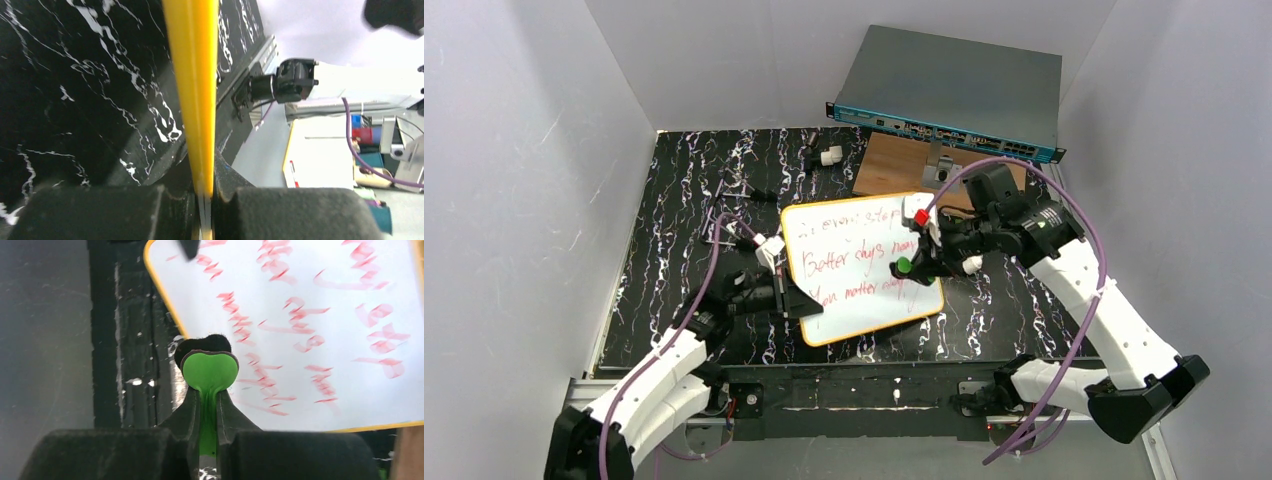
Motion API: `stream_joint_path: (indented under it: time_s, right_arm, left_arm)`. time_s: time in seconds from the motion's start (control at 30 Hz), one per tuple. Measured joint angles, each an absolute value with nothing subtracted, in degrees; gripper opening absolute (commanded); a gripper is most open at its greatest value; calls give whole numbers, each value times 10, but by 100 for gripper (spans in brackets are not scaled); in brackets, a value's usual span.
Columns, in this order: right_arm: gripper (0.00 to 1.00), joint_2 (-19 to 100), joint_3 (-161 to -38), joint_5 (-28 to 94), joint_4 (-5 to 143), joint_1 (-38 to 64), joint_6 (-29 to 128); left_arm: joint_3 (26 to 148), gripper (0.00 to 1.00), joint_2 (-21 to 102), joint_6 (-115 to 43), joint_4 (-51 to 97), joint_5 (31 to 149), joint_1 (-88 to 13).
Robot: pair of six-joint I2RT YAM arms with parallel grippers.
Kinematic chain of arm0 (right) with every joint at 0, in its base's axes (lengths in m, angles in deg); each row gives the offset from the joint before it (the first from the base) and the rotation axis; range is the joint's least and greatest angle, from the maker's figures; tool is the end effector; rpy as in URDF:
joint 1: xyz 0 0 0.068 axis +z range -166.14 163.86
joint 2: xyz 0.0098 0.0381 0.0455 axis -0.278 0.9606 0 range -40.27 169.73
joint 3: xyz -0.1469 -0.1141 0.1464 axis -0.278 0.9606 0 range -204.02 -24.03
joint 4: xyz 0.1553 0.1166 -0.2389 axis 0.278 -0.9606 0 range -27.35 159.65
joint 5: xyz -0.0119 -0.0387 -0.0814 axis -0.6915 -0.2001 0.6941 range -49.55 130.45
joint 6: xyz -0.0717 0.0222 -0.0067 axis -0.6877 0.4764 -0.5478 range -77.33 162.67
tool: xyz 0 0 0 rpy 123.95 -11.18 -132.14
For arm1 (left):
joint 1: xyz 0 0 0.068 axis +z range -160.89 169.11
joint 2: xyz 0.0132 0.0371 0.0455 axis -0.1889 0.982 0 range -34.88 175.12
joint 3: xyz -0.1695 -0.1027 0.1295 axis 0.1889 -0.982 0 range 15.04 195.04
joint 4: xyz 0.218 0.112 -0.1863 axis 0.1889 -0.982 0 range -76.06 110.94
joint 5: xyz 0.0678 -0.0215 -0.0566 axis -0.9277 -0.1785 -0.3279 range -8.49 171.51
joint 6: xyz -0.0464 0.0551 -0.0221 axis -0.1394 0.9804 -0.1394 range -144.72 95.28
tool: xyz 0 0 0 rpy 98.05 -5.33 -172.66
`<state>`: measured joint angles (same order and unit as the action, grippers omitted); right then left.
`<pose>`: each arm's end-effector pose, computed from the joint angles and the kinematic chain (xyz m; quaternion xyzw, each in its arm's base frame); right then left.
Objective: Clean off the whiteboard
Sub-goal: Erase the whiteboard at the center of the board.
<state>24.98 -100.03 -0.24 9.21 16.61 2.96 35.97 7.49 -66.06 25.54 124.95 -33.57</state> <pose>0.2146 0.1874 0.3399 -0.6168 0.6393 0.3061 0.3422 0.2260 -0.1418 0.1798 0.0967 0.7719 -0.5455 0.3120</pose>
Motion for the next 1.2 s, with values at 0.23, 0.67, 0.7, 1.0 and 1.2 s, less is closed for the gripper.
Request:
stream_joint_path:
  time_s: [0.23, 0.67, 0.7, 1.0, 1.2]
  right_arm:
    - [1, 304, -1050, 90, 182, 230, 97]
    - [1, 478, -1096, 373, 346, 408, 171]
    - [1, 480, -1096, 389, 353, 411, 172]
    - [1, 485, -1085, 494, 416, 416, 182]
    - [1, 487, -1062, 456, 404, 427, 161]
  left_arm:
    - [346, 0, 139, -676, 333, 1221, -409]
    - [346, 0, 174, -663, 385, 1181, -448]
    - [345, 0, 173, -663, 385, 1180, -449]
    - [340, 0, 171, -664, 393, 1179, -449]
    - [330, 0, 171, -667, 406, 1179, -449]
